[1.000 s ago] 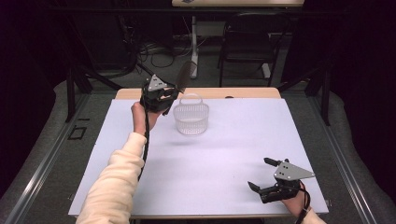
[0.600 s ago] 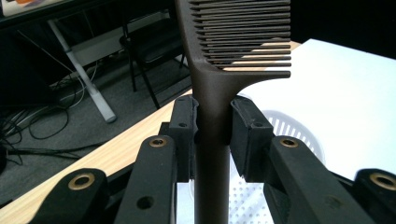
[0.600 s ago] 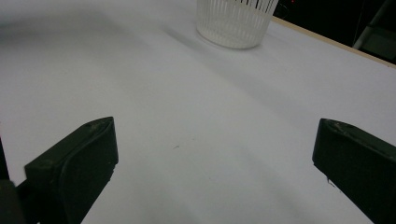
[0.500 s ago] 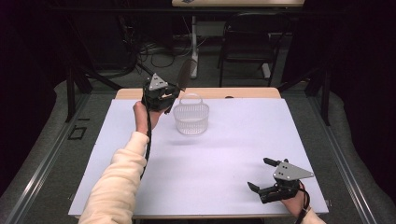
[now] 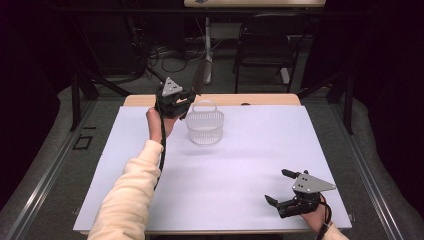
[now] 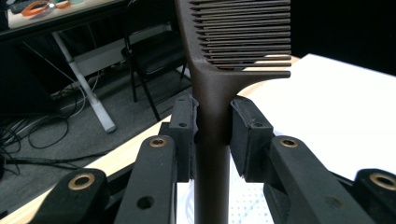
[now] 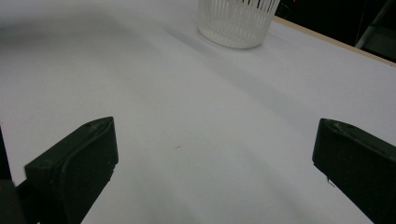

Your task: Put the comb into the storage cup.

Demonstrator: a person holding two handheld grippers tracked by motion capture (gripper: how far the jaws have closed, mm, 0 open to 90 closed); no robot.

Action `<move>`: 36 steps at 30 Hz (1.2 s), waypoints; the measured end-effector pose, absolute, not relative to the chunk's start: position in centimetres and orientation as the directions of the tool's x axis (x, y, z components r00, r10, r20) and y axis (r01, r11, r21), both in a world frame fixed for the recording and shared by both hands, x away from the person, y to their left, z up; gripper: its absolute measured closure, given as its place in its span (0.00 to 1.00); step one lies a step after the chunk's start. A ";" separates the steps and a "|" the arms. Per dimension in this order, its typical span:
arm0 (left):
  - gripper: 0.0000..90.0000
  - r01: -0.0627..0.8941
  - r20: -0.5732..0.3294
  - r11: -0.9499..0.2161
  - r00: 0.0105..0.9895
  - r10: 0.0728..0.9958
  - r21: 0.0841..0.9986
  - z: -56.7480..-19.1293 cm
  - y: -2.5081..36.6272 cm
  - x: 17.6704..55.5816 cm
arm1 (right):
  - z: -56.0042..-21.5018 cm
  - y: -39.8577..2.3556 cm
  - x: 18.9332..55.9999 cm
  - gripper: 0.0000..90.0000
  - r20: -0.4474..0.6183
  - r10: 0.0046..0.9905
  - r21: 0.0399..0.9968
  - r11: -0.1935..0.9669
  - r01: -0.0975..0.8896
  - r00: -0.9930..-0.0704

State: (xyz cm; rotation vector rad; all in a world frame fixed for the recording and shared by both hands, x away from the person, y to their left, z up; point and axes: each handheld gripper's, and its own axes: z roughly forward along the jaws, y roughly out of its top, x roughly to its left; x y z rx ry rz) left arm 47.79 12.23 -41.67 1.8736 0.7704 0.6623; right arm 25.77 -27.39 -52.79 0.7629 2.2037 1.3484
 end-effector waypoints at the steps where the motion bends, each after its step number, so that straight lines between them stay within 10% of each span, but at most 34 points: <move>1: 0.80 0.223 0.108 -0.326 0.652 0.751 0.919 -41.7 12.1 47.8 | -52.8 -27.4 25.8 0.00 -0.085 0.657 0.901 0.371 0.224 -0.749; 36: 0.80 0.232 0.063 -0.283 0.660 0.748 0.931 -43.6 10.6 48.8 | -52.8 -27.4 25.8 0.00 -0.082 0.651 0.900 0.373 0.224 -0.754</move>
